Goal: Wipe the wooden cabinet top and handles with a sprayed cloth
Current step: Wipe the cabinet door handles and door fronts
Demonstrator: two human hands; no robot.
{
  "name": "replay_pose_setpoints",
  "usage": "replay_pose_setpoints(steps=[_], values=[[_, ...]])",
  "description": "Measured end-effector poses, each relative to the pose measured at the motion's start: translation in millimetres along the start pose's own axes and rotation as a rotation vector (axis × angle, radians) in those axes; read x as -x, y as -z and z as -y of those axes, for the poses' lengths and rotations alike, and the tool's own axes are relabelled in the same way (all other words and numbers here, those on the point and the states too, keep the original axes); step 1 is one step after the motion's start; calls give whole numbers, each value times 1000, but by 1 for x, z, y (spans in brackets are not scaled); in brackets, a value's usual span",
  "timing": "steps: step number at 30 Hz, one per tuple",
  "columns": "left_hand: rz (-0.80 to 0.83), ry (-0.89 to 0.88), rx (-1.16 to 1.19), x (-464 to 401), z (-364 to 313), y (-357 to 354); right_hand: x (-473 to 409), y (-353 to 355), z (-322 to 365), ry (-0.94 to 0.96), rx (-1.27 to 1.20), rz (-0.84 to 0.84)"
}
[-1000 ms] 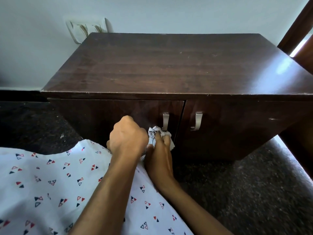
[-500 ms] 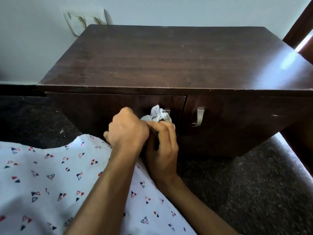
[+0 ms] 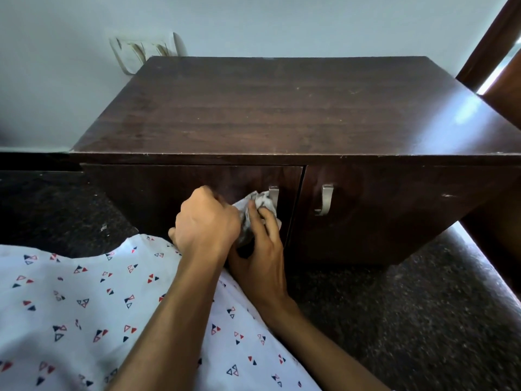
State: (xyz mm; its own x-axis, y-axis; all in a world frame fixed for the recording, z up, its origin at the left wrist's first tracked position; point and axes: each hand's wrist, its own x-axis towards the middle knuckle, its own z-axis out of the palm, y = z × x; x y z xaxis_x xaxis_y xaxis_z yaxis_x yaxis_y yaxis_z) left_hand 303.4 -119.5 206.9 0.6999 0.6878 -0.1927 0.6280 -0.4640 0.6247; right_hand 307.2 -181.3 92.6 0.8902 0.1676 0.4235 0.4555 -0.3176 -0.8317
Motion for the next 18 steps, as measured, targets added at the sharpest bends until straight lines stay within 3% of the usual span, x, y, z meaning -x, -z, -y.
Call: replay_pose_setpoints(steps=[4, 9, 13, 18], values=[[-95, -7, 35, -2, -1, 2, -10, 3, -6, 172, 96, 182], [-58, -31, 17, -1, 2, 1, -7, 6, -48, 447, 469, 105], [-42, -15, 14, -1, 1, 2, 0, 24, -89, 370, 538, 17], [-36, -6, 9, -2, 0, 1, 3, 22, -86, 300, 395, -142]])
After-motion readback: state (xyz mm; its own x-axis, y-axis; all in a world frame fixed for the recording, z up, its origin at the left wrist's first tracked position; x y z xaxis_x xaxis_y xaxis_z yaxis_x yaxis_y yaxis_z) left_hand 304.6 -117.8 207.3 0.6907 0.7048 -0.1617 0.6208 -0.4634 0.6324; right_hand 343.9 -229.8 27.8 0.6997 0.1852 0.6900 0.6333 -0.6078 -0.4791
